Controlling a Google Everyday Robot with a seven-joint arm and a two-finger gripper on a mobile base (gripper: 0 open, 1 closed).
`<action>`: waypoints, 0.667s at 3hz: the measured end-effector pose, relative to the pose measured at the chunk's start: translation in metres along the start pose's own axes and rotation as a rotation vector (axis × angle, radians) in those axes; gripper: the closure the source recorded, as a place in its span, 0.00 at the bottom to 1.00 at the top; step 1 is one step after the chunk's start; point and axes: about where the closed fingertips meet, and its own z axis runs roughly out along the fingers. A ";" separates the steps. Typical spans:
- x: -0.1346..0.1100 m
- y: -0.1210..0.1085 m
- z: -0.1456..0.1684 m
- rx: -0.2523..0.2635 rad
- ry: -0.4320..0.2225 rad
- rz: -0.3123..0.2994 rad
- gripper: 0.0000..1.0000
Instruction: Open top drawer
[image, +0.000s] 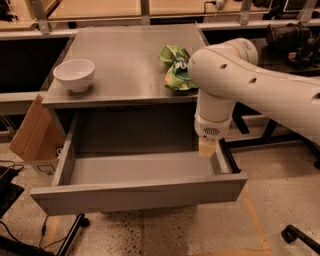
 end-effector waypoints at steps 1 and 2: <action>0.001 -0.032 0.047 0.032 -0.052 0.000 1.00; -0.003 -0.060 0.085 0.052 -0.078 0.010 1.00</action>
Offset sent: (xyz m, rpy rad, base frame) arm 0.1025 -0.0174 -0.1304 0.0876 -0.1036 -0.0204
